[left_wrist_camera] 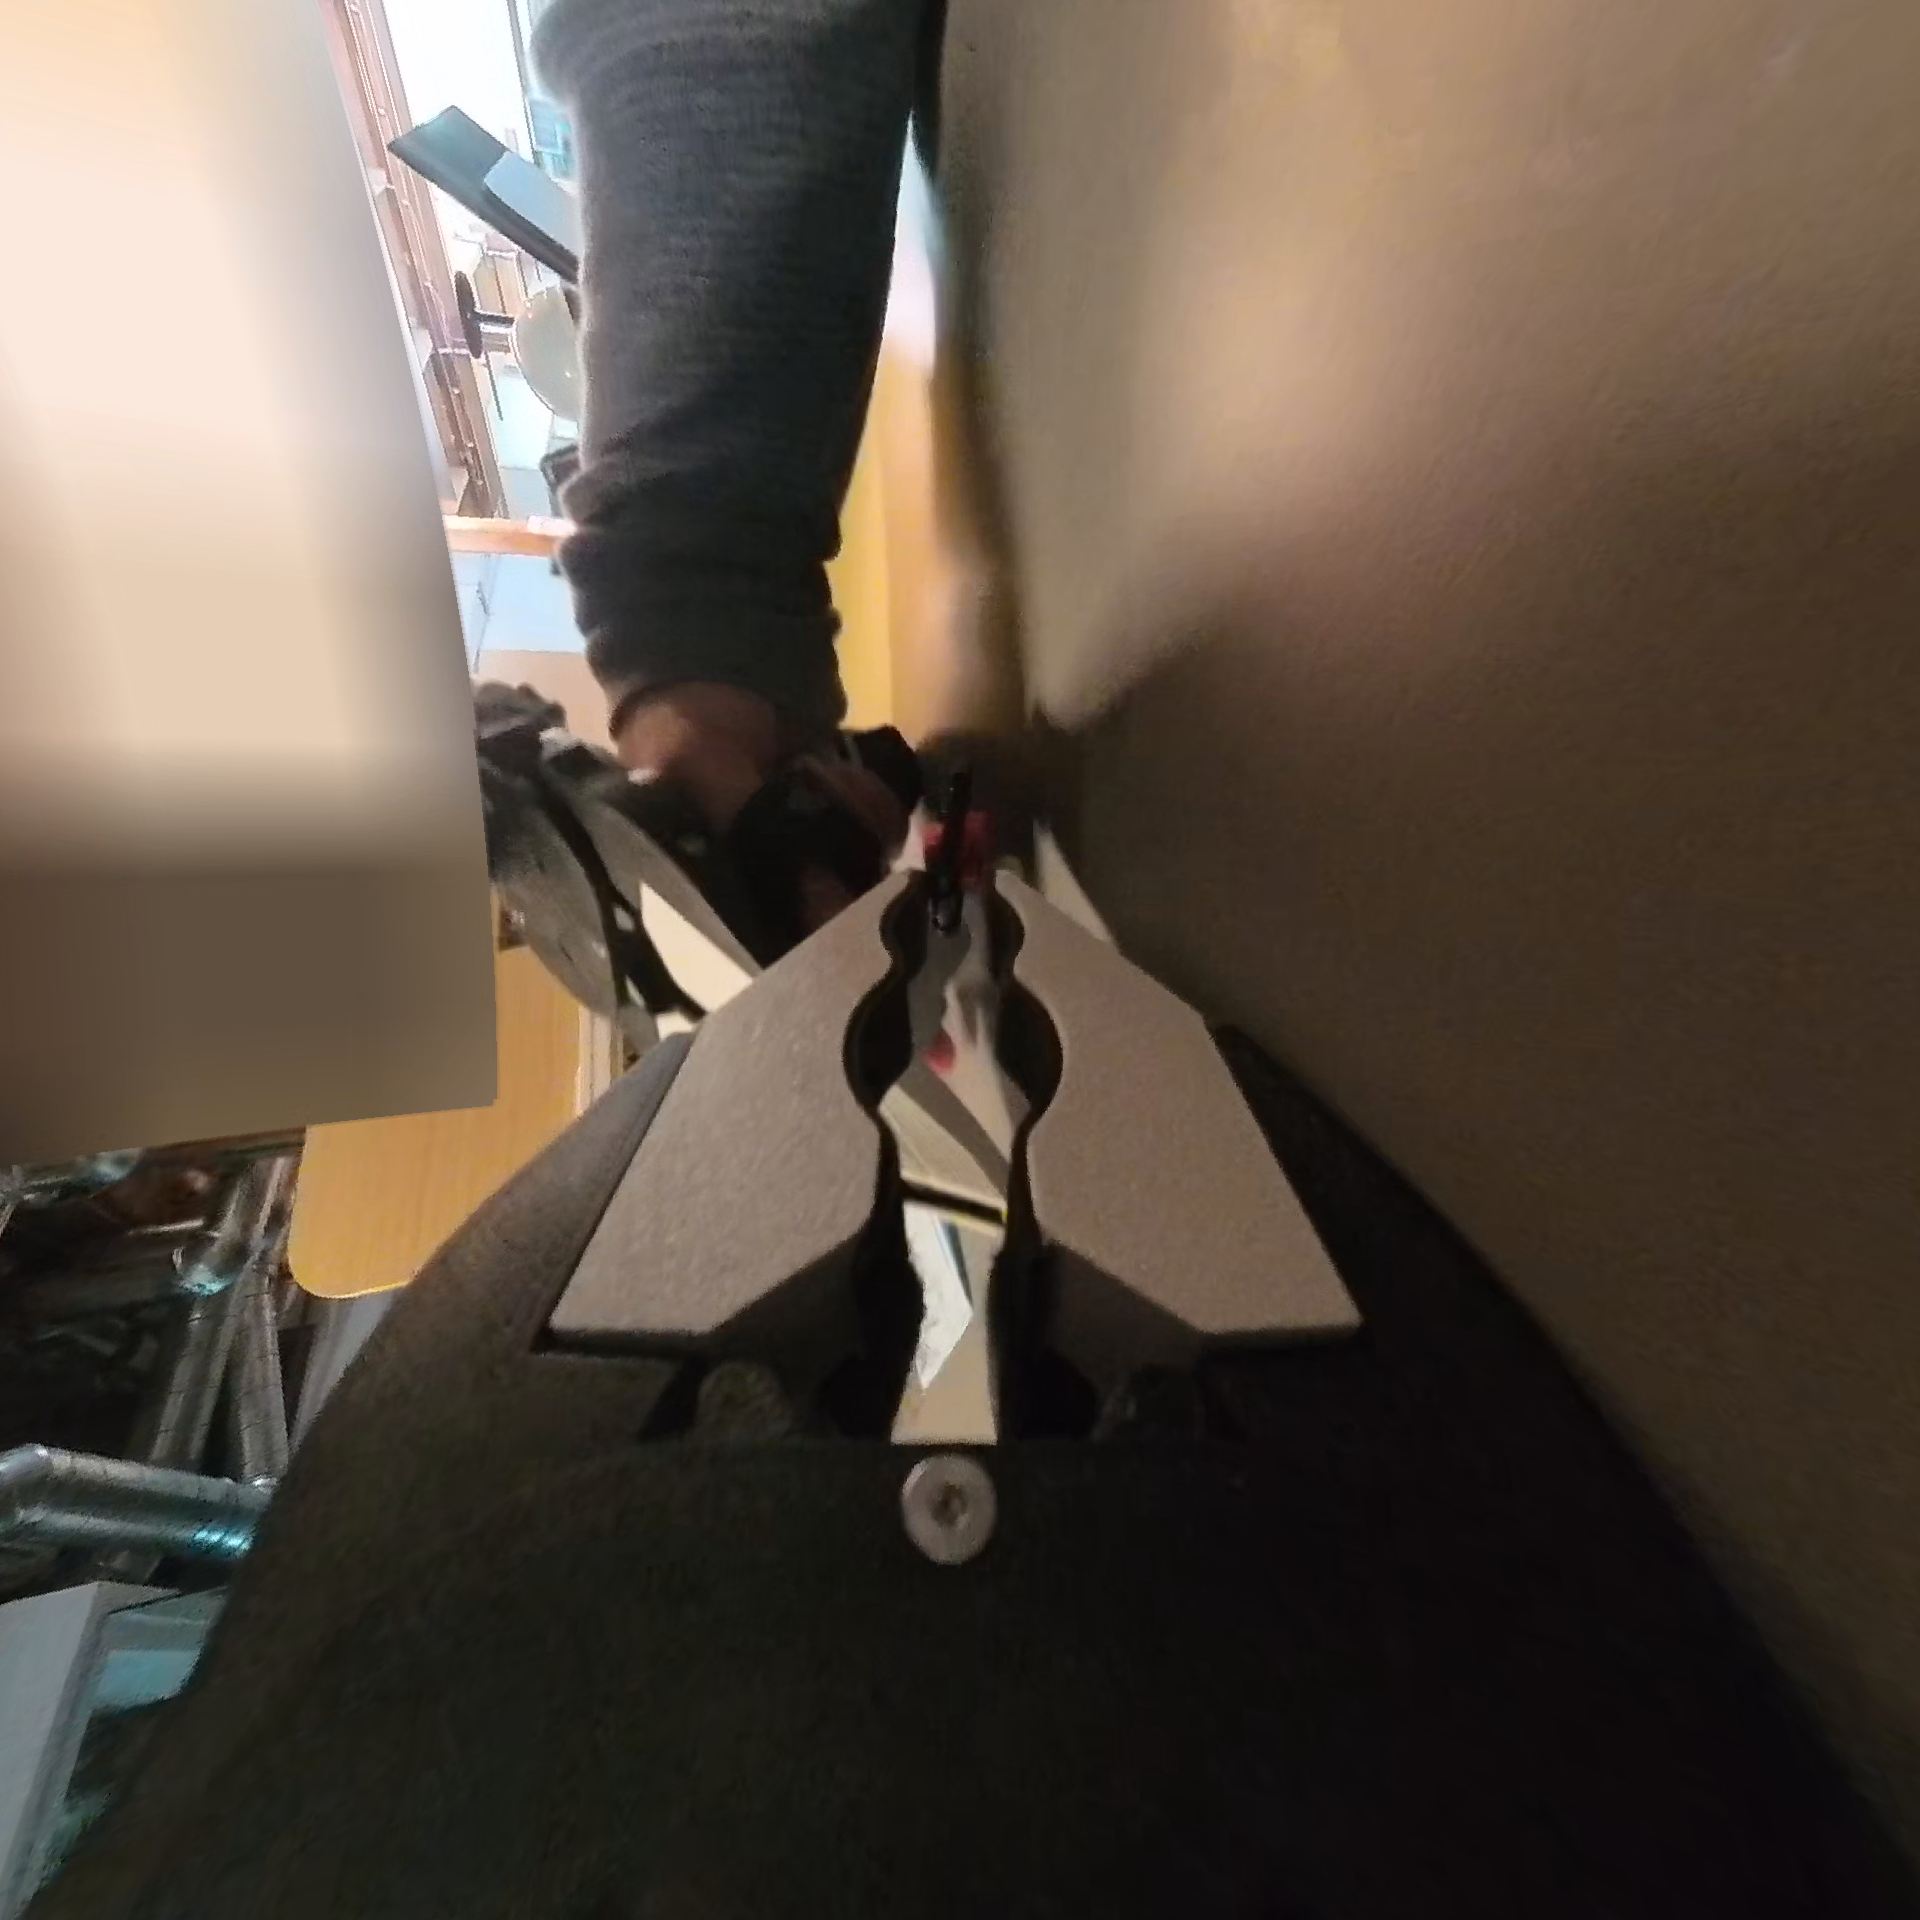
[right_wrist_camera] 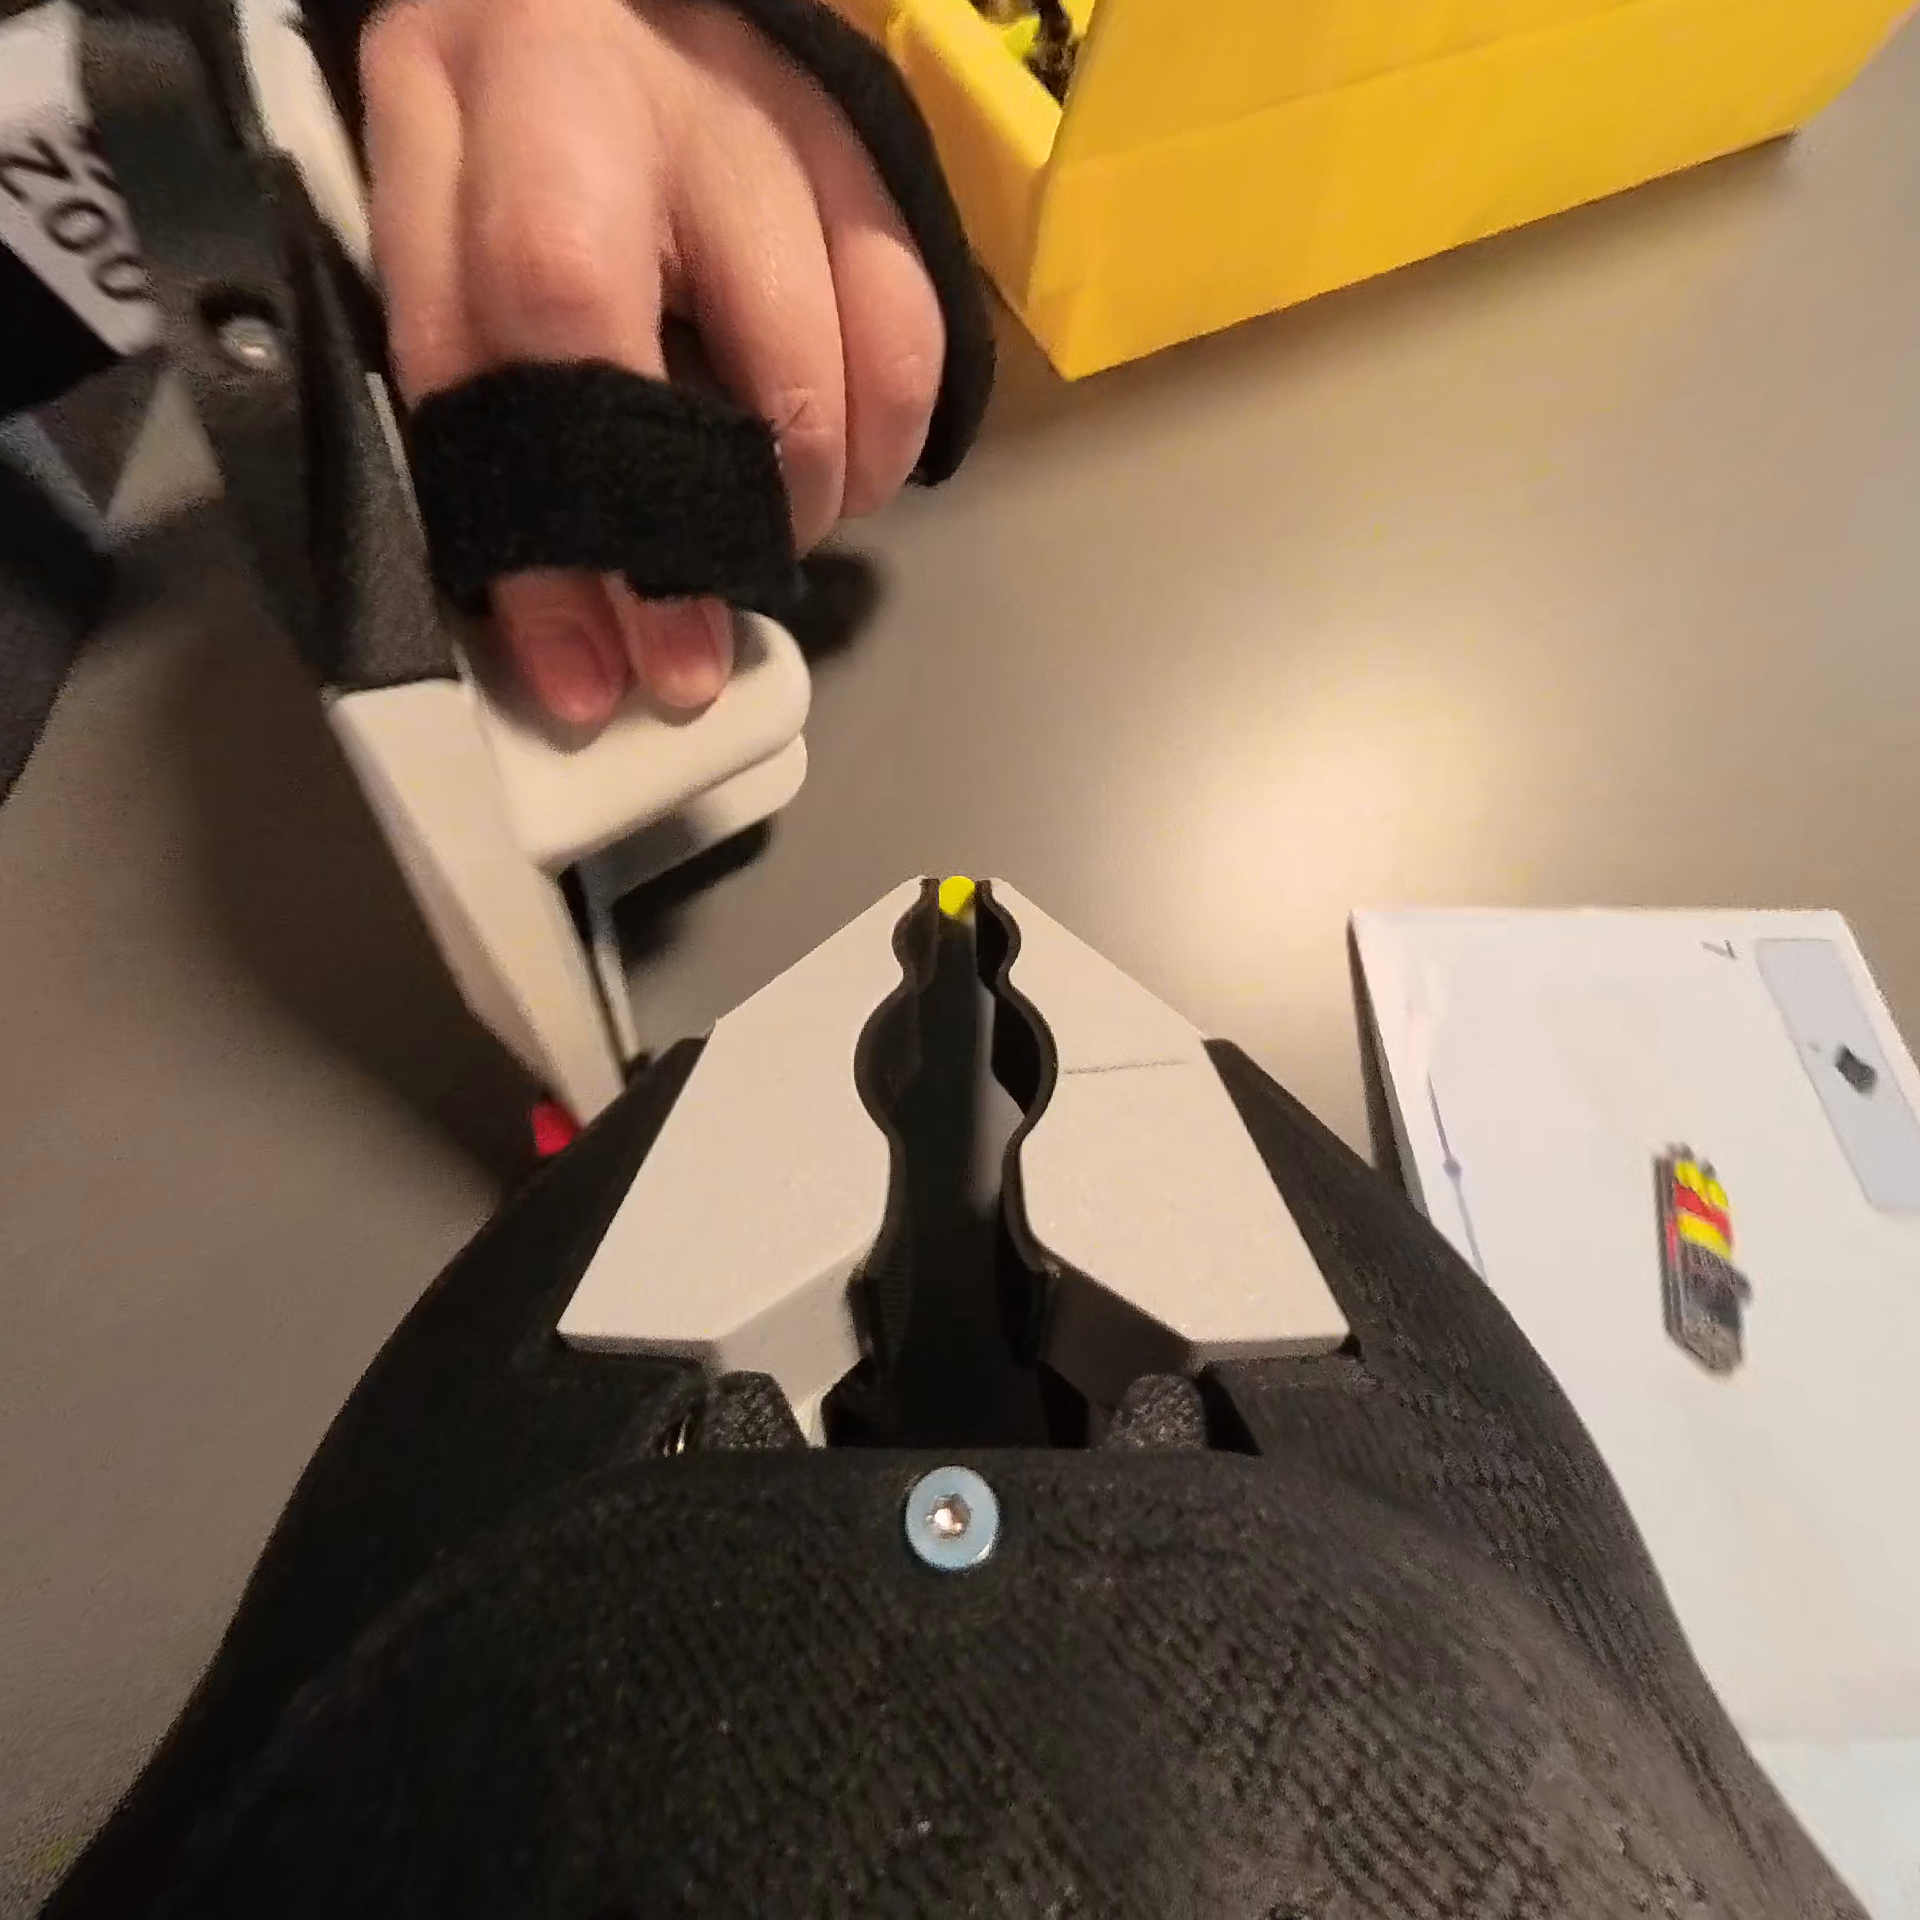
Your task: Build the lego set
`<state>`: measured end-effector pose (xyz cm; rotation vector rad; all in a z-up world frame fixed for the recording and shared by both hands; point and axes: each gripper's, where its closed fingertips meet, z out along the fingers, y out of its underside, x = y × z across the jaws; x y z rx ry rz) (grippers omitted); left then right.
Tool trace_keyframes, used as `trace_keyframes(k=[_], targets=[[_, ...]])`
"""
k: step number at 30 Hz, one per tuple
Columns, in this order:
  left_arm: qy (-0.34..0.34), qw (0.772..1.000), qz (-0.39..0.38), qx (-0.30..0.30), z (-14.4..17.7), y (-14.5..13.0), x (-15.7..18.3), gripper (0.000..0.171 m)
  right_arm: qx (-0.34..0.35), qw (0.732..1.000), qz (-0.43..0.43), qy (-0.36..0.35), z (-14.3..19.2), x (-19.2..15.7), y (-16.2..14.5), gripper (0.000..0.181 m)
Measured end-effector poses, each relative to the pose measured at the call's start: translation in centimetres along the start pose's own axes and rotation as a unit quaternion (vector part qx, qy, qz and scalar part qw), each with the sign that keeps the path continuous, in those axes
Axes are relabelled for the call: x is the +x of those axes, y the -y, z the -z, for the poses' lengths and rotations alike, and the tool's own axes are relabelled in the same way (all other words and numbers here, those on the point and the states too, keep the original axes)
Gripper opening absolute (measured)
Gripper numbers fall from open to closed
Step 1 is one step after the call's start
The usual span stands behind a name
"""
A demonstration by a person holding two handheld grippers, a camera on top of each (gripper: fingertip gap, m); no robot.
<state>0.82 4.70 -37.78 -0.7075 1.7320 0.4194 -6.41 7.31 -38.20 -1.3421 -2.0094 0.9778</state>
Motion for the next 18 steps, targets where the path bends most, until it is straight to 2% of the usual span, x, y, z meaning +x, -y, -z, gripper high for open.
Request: trace_keyframes(k=[5,7,11,18], targets=[[0.044,0.999,-0.002,-0.022,-0.1,-1.1,-1.5,0.008,0.084,0.994,-0.042,0.058,5.6,-2.0,1.0,0.005],[0.061,0.998,-0.004,-0.032,-0.1,-1.5,-2.0,0.008,0.101,0.992,-0.033,0.062,6.9,-2.7,1.4,0.005],[0.088,0.995,-0.011,-0.039,-0.1,-1.8,-2.9,0.008,0.058,0.998,0.005,0.035,6.9,-2.9,0.7,0.005],[0.114,0.992,-0.026,-0.039,0.2,-1.6,-3.7,0.008,0.055,0.998,0.01,0.038,6.9,-3.3,0.8,0.005]])
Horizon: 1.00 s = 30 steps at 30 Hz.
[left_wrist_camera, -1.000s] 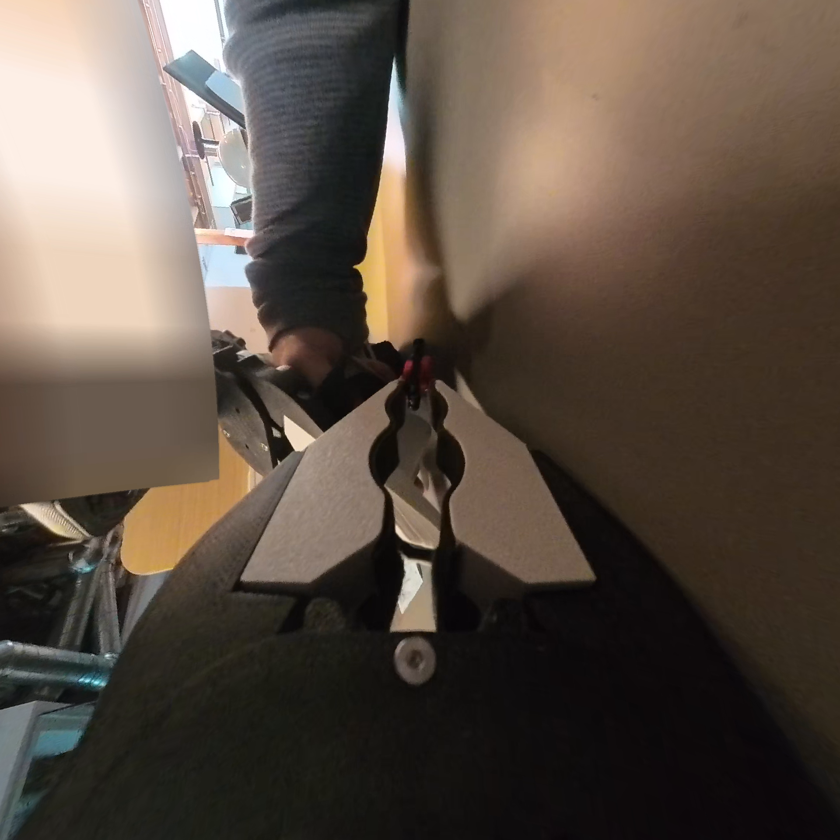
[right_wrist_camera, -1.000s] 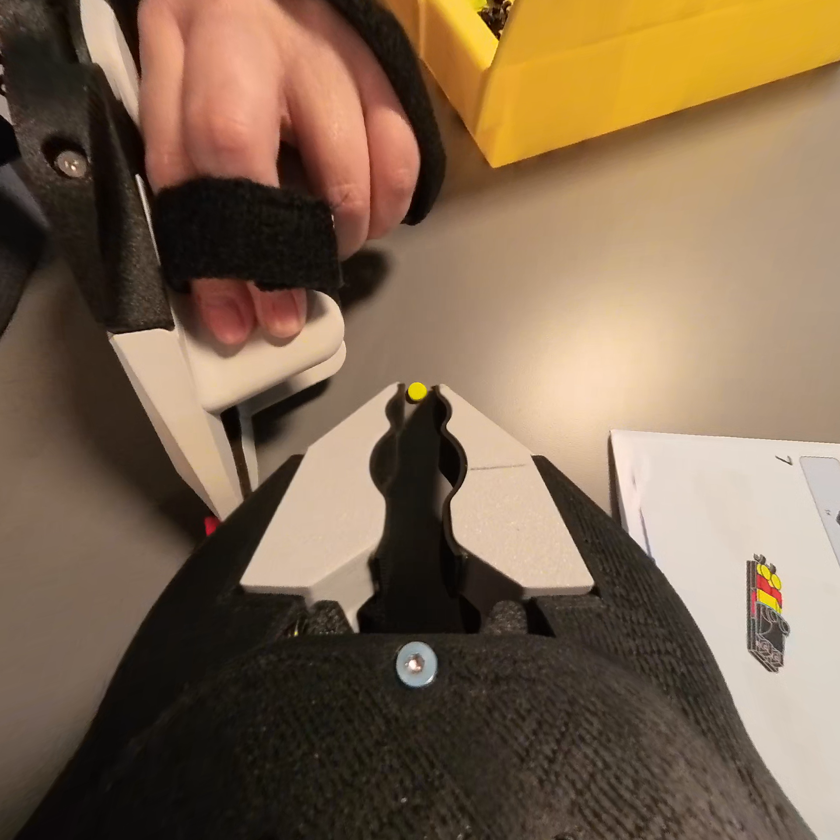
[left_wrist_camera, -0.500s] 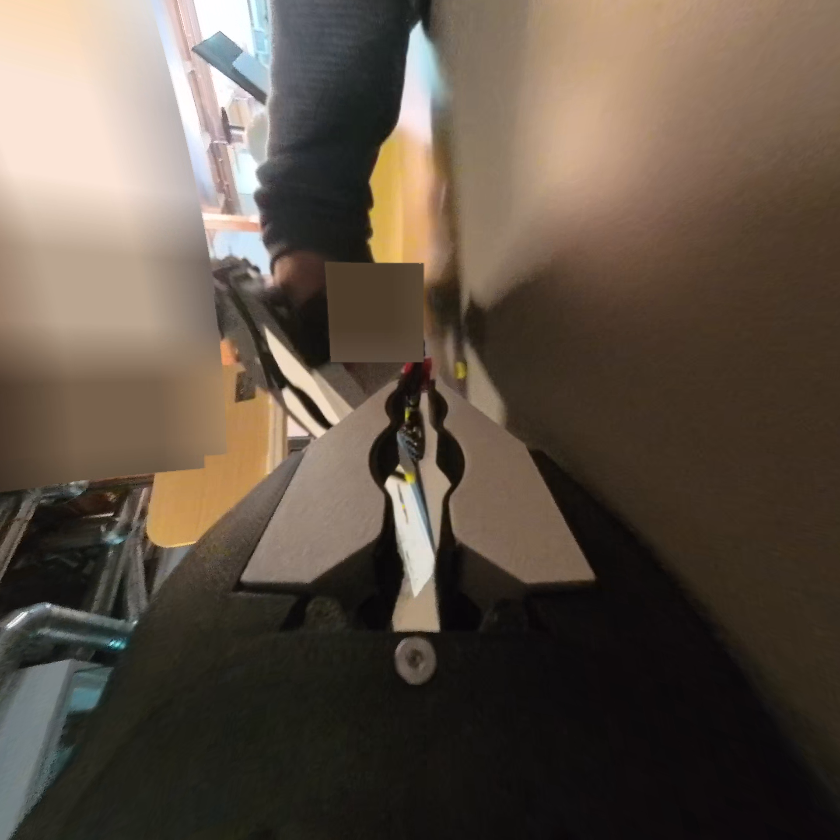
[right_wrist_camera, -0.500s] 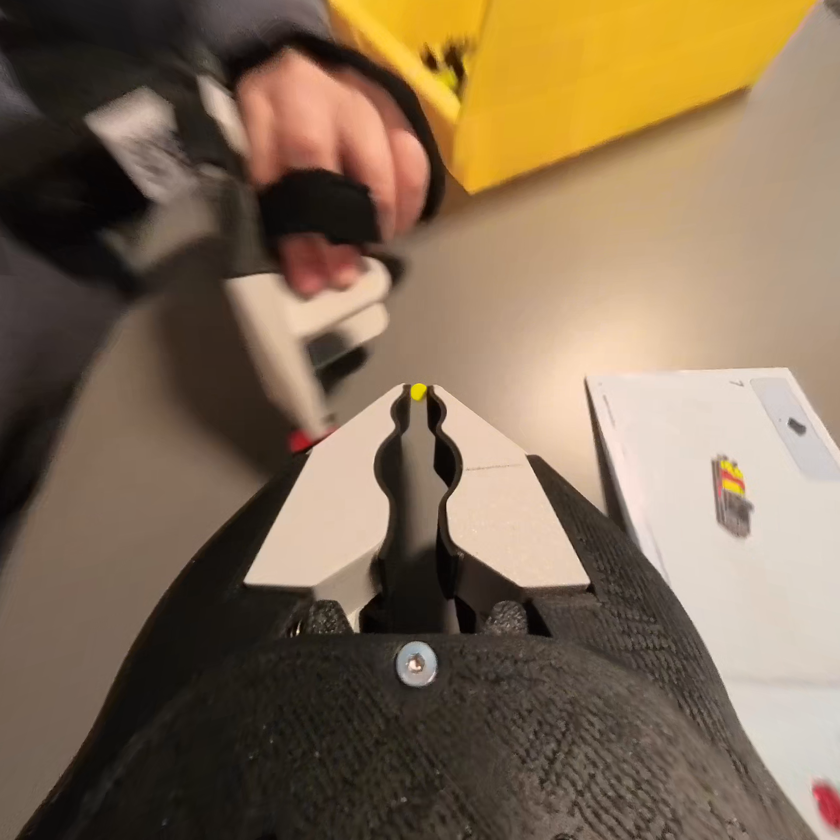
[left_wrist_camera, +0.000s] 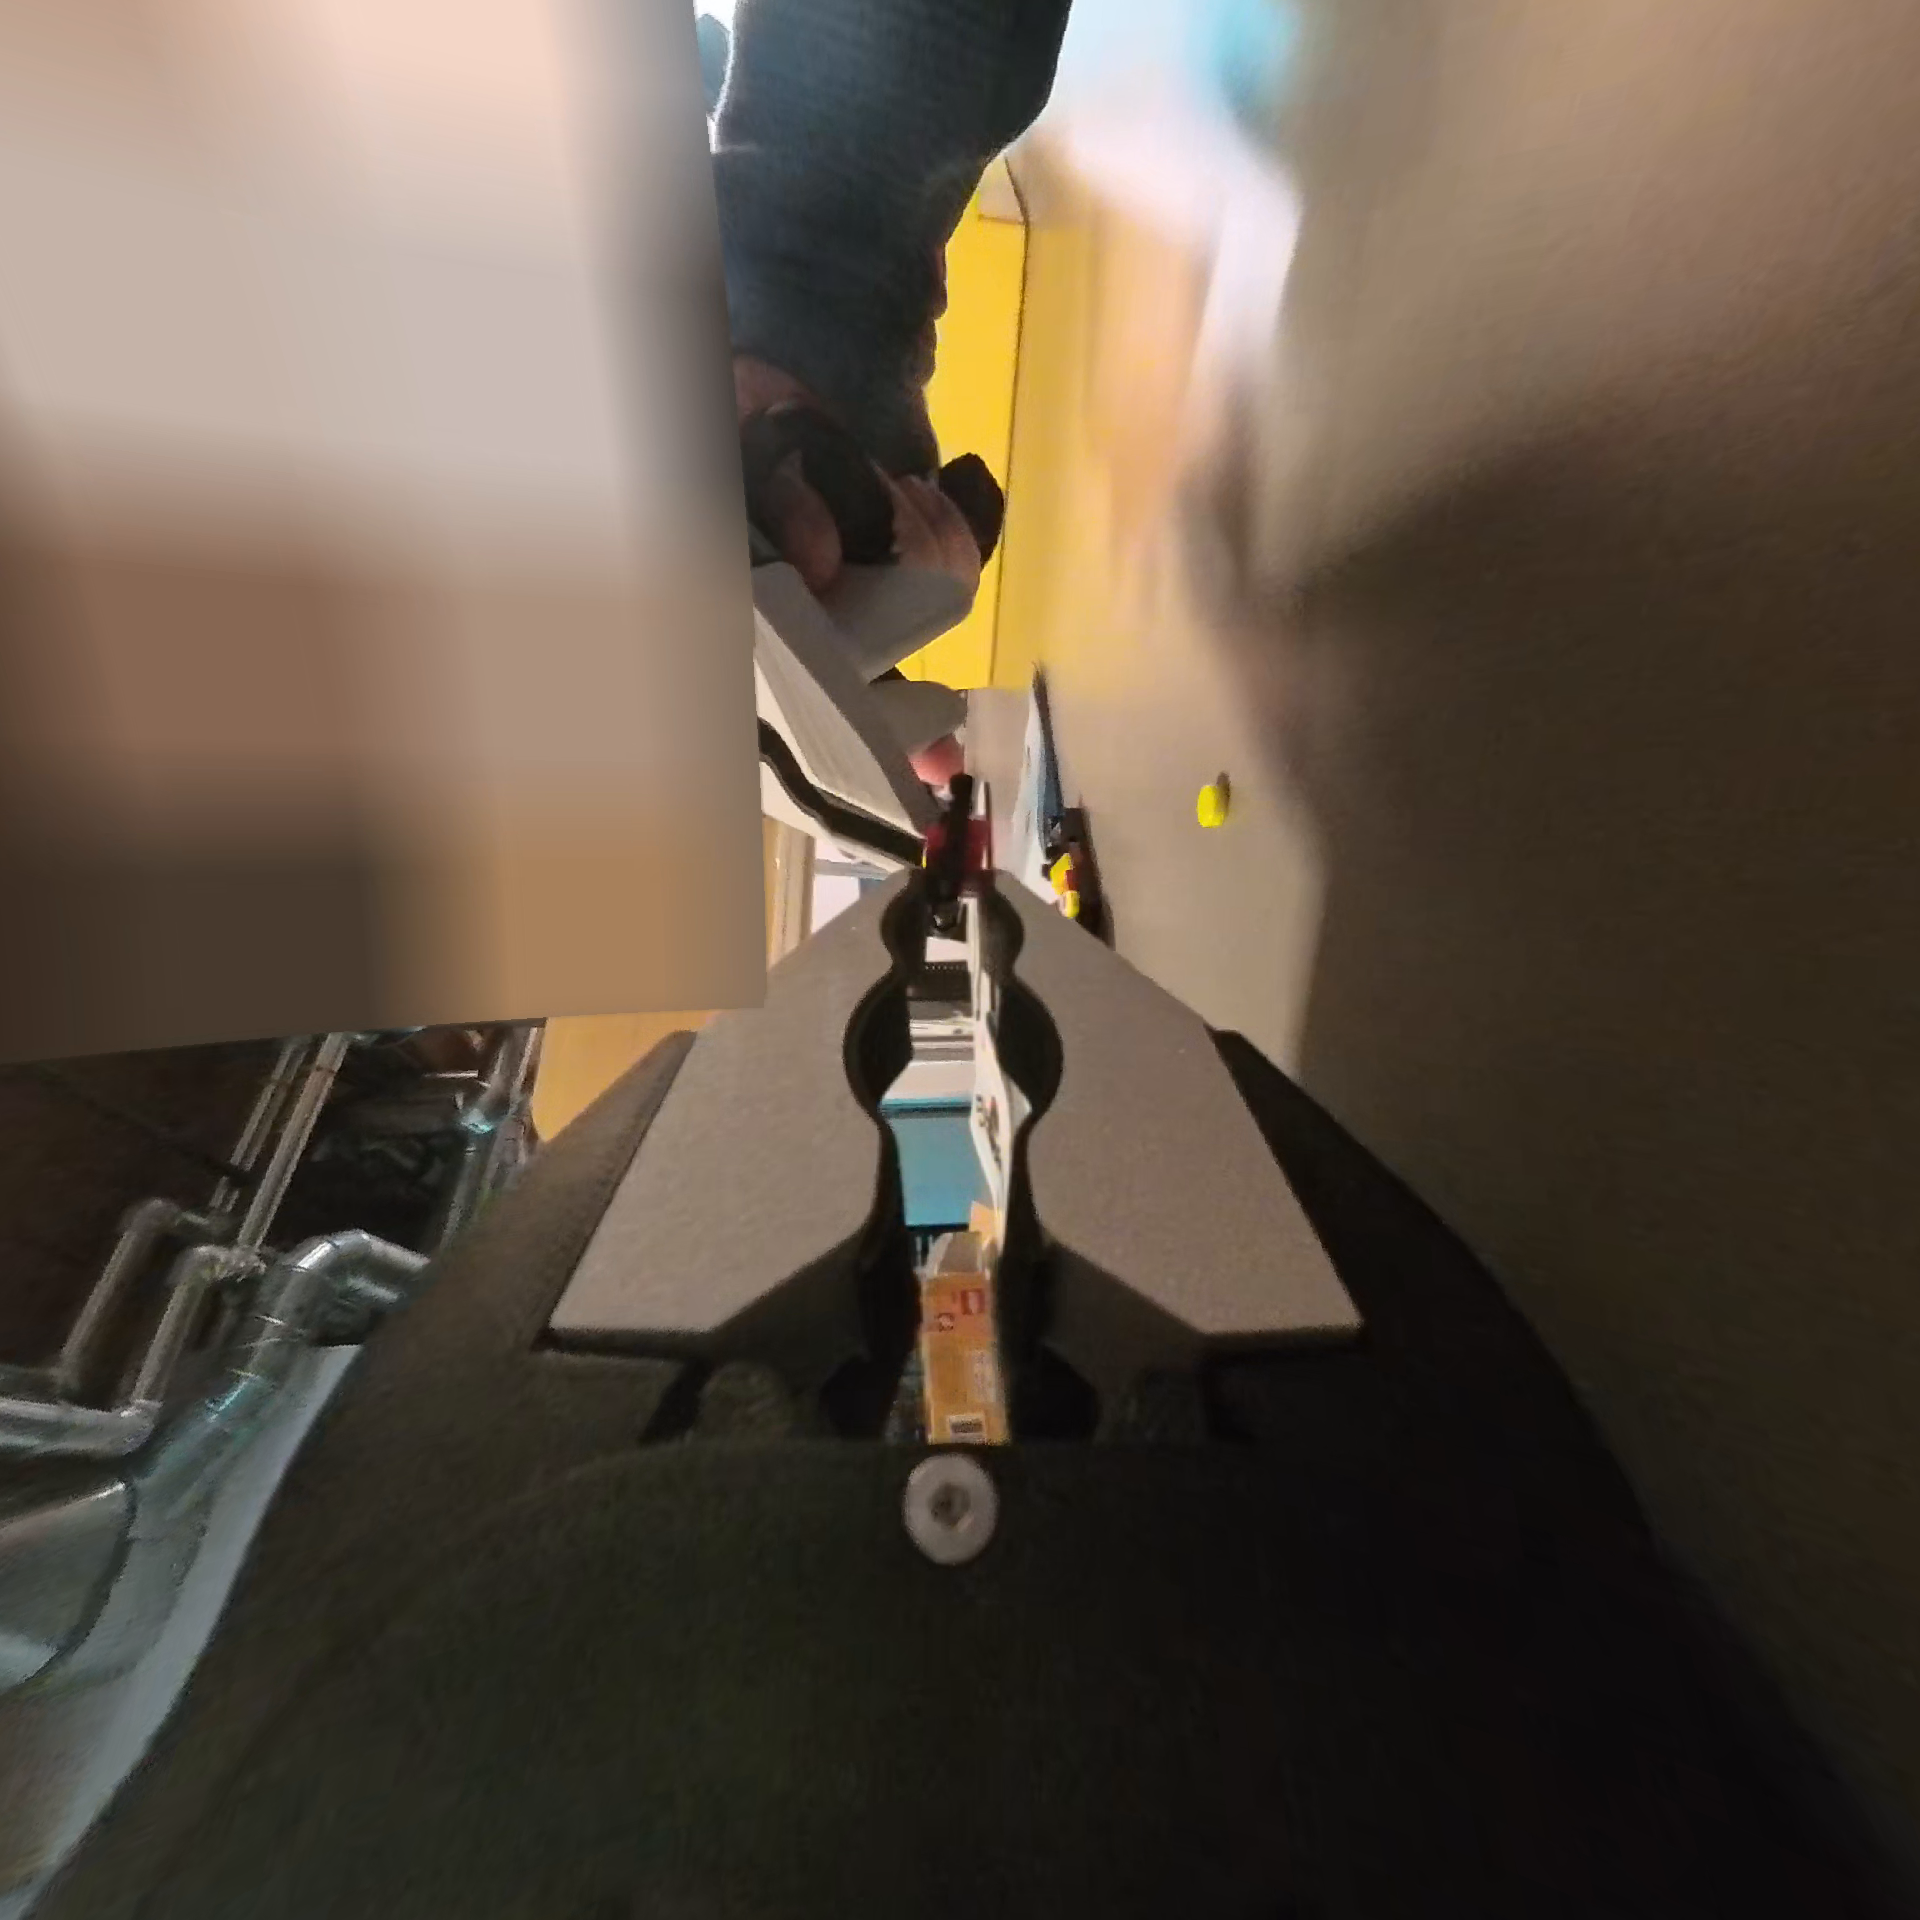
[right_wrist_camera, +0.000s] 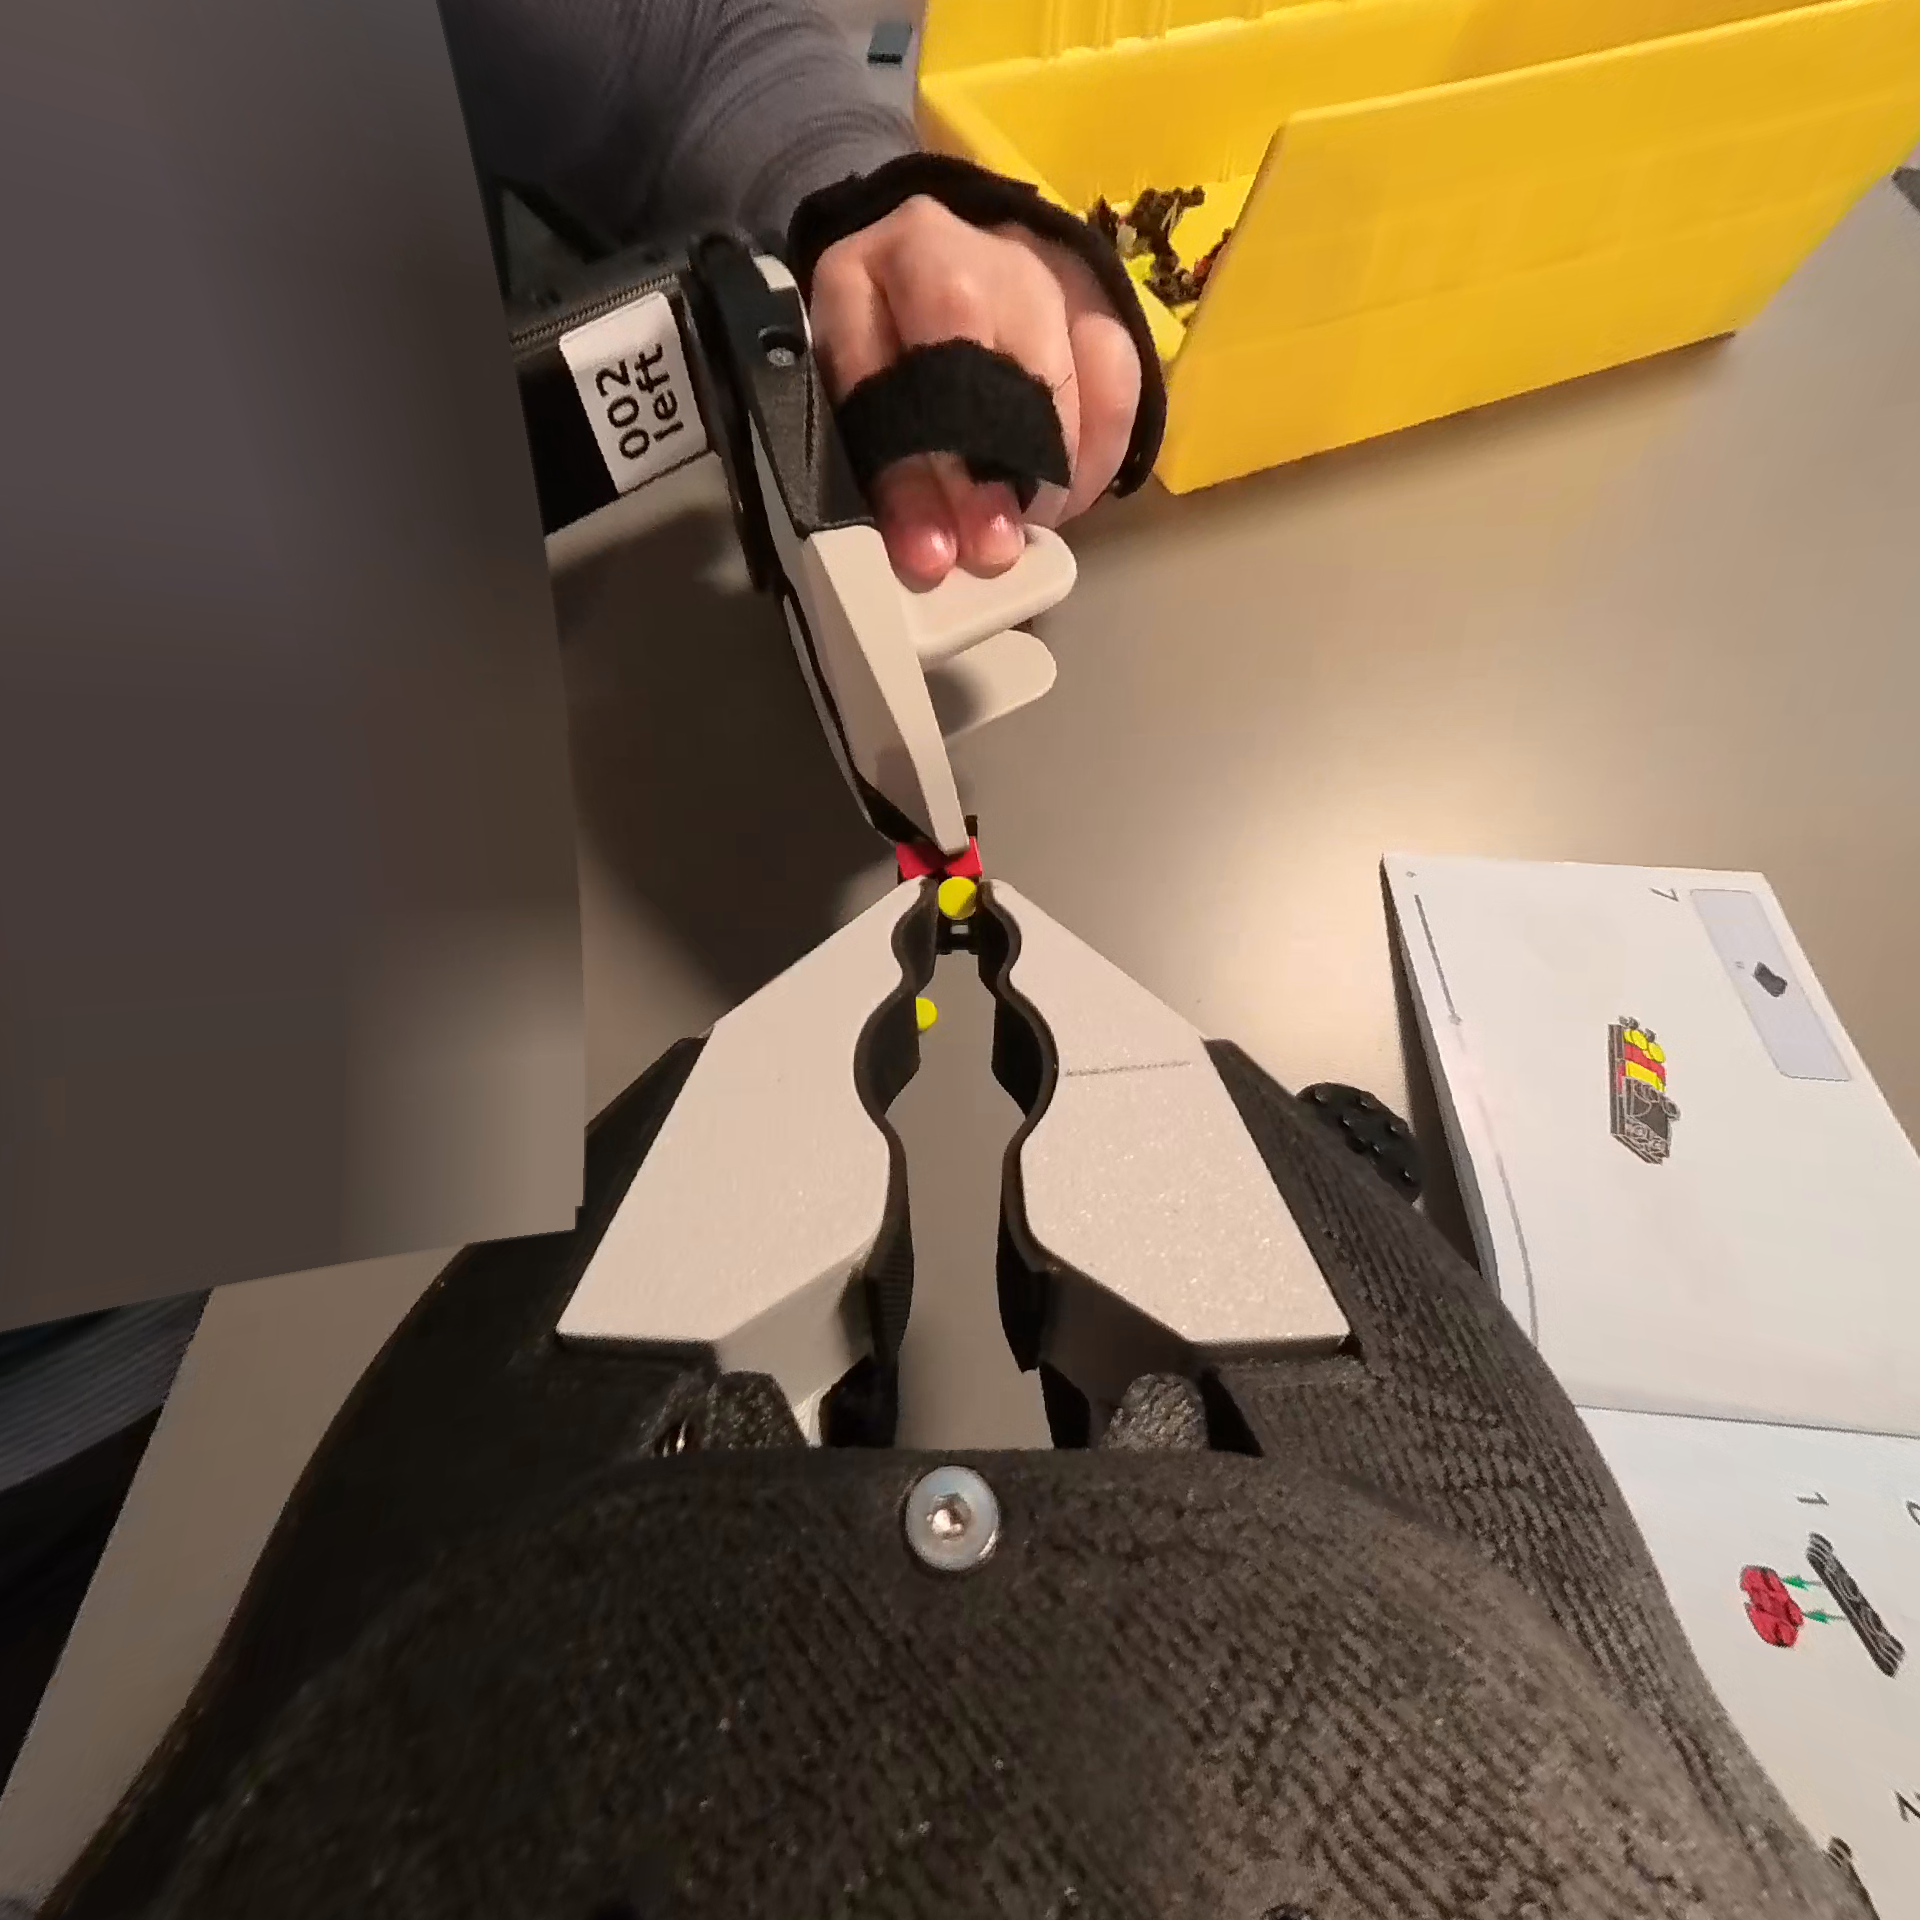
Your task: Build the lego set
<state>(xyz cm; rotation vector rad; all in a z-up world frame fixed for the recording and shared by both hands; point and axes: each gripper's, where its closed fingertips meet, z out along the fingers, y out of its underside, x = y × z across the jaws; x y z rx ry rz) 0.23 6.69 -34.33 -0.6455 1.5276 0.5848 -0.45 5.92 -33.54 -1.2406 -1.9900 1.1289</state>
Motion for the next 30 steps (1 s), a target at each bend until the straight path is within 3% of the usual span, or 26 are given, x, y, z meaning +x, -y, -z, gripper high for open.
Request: trace_keyframes(k=[15,20,23,25,27,30], targets=[[0.019,1.0,-0.02,0.004,0.1,0.2,-0.6,0.008,0.014,1.0,-0.003,0.008,0.0,-0.4,0.6,0.007],[0.018,1.0,-0.018,0.002,0.1,0.1,-0.6,0.008,0.026,1.0,0.003,-0.012,0.3,0.0,1.1,0.022],[0.023,0.999,-0.006,-0.025,-0.2,-0.9,-0.9,0.009,0.071,0.993,0.051,-0.085,1.5,0.9,3.0,0.037],[0.023,0.999,0.014,-0.046,-0.3,-1.7,-1.1,0.008,0.107,0.971,0.139,-0.164,2.0,1.0,4.0,0.047],[0.026,0.998,0.027,-0.06,-0.4,-2.3,-1.3,0.008,0.09,0.933,0.239,-0.254,1.9,1.4,3.6,0.047],[0.028,0.997,0.031,-0.066,-0.4,-2.6,-1.4,0.009,0.061,0.907,0.296,-0.294,0.9,1.1,2.4,0.047]])
